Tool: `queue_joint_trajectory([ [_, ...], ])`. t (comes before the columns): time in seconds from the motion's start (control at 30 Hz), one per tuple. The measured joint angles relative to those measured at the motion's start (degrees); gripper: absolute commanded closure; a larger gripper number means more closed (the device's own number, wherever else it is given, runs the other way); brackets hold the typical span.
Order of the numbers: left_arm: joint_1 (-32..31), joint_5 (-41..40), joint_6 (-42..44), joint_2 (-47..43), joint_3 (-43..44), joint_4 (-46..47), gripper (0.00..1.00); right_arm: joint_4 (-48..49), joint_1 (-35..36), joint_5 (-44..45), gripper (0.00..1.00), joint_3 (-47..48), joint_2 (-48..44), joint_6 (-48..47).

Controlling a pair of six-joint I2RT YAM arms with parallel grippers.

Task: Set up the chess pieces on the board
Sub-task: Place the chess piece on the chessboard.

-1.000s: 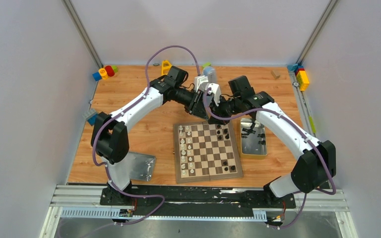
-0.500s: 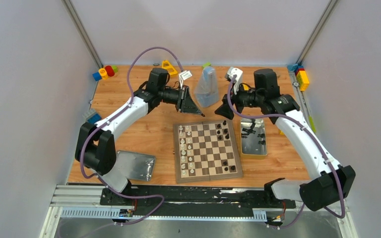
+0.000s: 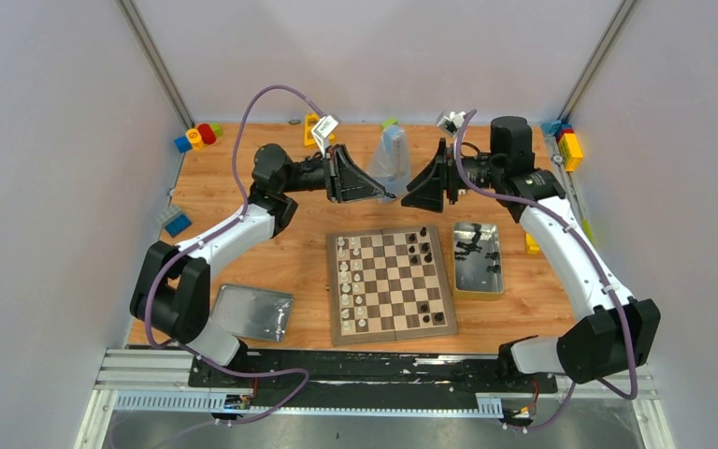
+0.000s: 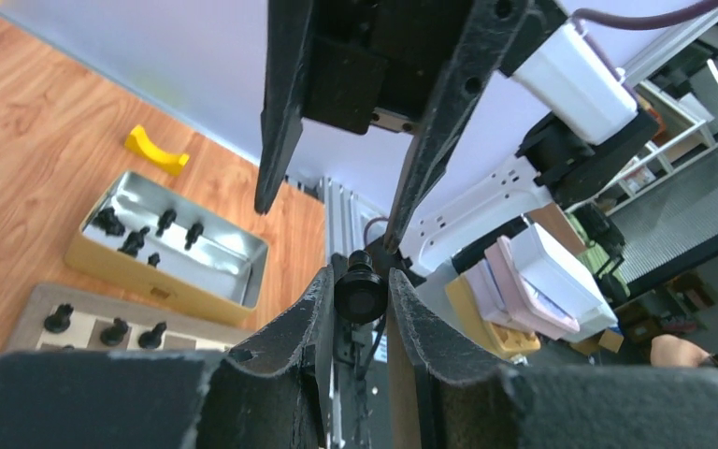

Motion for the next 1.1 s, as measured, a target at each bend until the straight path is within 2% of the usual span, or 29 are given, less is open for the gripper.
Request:
queue_joint_trajectory([
  [0.17, -0.24, -1.57, -4.66, 0.00, -1.70, 8.04, 1.00, 3.52, -0.57, -5.40, 0.43, 0.00, 1.86, 5.49],
  [0.37, -1.57, -2.71, -5.29, 0.00, -2.60, 11.08, 1.00, 7.48, -0.59, -10.25, 0.48, 0.00, 3.65, 10.34],
  [0.63, -2.16, -3.91, -4.44, 0.96, -2.91, 11.74, 1.00, 11.87, -0.59, -14.03, 0.65, -0.02, 4.04, 15.04],
  [1.1, -2.23, -4.48, -3.74, 1.51, -2.91, 12.24, 1.00, 17.16, -0.59, -15.47, 0.64, -2.51, 4.33, 19.34],
])
